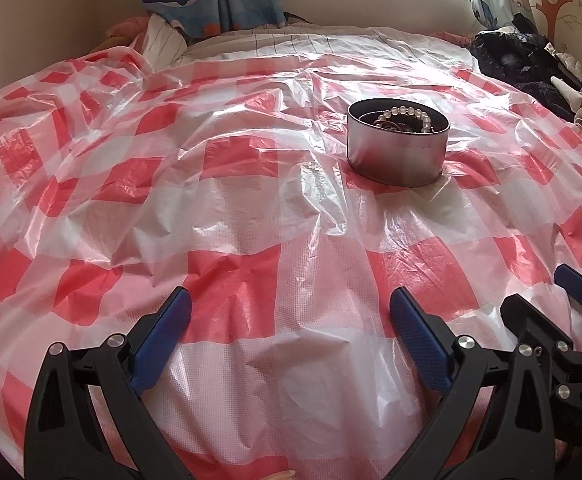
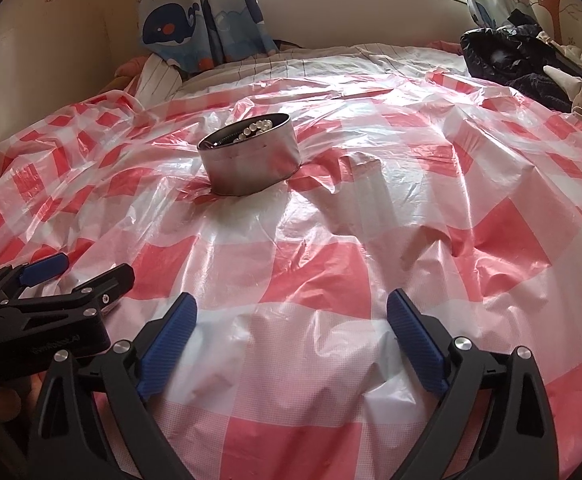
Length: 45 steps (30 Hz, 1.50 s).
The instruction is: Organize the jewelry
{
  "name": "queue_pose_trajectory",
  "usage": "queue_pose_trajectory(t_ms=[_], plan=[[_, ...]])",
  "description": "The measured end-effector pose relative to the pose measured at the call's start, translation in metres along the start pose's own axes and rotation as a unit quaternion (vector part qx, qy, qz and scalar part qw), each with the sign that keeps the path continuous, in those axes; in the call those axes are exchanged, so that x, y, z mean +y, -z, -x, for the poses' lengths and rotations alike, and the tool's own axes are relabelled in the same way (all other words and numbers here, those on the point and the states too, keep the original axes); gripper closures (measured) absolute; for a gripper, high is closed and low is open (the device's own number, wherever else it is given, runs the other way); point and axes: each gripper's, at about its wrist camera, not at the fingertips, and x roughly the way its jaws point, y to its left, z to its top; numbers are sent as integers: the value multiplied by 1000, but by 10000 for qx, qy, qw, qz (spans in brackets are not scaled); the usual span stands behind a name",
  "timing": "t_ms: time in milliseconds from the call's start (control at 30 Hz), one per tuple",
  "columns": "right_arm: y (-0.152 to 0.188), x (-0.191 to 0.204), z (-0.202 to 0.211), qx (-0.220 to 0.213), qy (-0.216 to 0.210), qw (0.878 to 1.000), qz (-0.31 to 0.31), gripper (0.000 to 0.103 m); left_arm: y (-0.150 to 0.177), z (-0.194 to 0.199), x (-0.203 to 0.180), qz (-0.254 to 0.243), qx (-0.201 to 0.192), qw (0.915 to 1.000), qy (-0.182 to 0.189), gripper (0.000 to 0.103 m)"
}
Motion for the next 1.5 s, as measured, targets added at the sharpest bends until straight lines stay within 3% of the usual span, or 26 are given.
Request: queue_pose_trajectory(t_ms=[100,200,300,367,433,1500], plan=[[-4,-5,12,-207,11,9998,-70,10,-4,3,6,13,72,9999,109,8],[-13,-14,31,-658,719,9952,22,7,-9,9,13,-12,-70,10000,-44,8],[-13,-32,14,-225,604,9973,-346,7,-10,1,17,66,24,9999,-104,8],[-11,-29,-2,110,747,9968,-244,7,-7,-8,17,82,203,9997,-78,8],[-12,-22,-5,155,831,9964,-64,7,-6,-10,16,66,217,9997,-117,7],[-2,-17,2,-112,950,9954,-90,7,-5,-17,15,156,333,9993,-87,7]])
